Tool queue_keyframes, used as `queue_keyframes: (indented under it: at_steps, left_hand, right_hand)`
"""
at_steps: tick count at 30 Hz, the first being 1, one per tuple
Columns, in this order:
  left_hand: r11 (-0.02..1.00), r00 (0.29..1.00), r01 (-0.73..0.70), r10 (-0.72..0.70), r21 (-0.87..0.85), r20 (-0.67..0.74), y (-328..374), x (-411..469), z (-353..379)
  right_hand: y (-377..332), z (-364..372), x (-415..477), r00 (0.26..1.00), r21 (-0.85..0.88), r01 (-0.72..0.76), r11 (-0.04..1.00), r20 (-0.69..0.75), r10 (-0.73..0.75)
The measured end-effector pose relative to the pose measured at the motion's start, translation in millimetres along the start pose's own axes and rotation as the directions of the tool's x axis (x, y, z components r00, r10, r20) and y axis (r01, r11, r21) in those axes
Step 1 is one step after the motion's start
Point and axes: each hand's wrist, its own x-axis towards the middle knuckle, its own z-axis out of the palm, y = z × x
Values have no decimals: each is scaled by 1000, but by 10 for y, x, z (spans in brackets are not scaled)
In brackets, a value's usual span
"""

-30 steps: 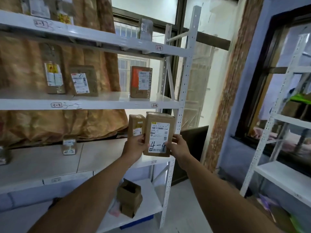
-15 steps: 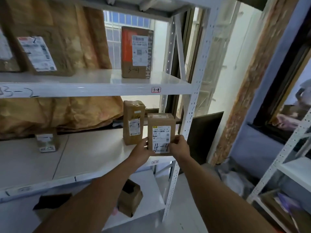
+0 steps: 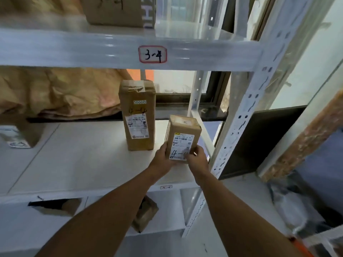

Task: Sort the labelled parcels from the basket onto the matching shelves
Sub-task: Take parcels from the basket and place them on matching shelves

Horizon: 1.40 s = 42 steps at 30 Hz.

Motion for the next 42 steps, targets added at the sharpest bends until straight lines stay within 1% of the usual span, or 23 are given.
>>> queue_keyframes:
  at_steps: [5, 10, 14, 19, 22, 25, 28, 29, 31, 34, 37, 39, 41, 42]
  left_hand:
    - [998, 997, 62, -63, -29, -51, -220, 448, 60]
    - [992, 990, 114, -117, -48, -82, -344, 709, 141]
    - [993, 986, 113, -117, -44, -115, -409, 825, 150]
    - [991, 980, 125, -129, -37, -150, -489, 906, 144]
    - [988, 975, 150, -151, -20, -160, -504, 908, 162]
    - [967, 952, 254, -243, 33, -185, -496, 810, 155]
    - [928, 947, 301, -265, 218, -180, -477, 585, 136]
    - [913, 953, 291, -251, 287, -170, -457, 479, 102]
    - [879, 967, 250, -203, 405, -156, -420, 295, 14]
    - [858, 980, 181, -119, 480, -158, -277, -75, -260]
    - [834, 986, 122, -40, 539, -162, -65, -542, -642]
    - [770, 989, 76, 23, 634, -146, 112, -940, -951]
    - [657, 990, 20, 92, 753, -106, 282, -1311, -1245]
    - [588, 989, -5, 122, 809, -82, 371, -1533, -1417]
  right_hand:
    - [122, 72, 492, 1000, -8, 0, 1000, 26, 0]
    - [106, 104, 755, 998, -48, 21, 999, 66, -18]
    - [67, 119, 859, 994, -62, 15, 998, 113, -8]
    - [81, 141, 864, 987, -25, -10, 1000, 159, 14]
    - [127, 129, 791, 980, -48, -17, 999, 196, 26]
    - [168, 98, 653, 974, -96, -68, 993, 211, 87]
    - [168, 77, 462, 973, -257, -88, 962, 183, 139]
    - [151, 89, 378, 974, -323, -67, 944, 183, 132]
    - [101, 112, 198, 974, -479, 31, 877, 210, 81]
    - [-53, 184, -215, 965, -675, 232, 700, 251, -77]
    - [-350, 261, -754, 932, -776, 362, 516, 292, -215]
    - [-595, 316, -1195, 916, -825, 394, 406, 316, -246]
    - [-809, 368, -1621, 910, -857, 398, 327, 325, -257]
    - [-926, 412, -1882, 910, -867, 394, 305, 321, -263]
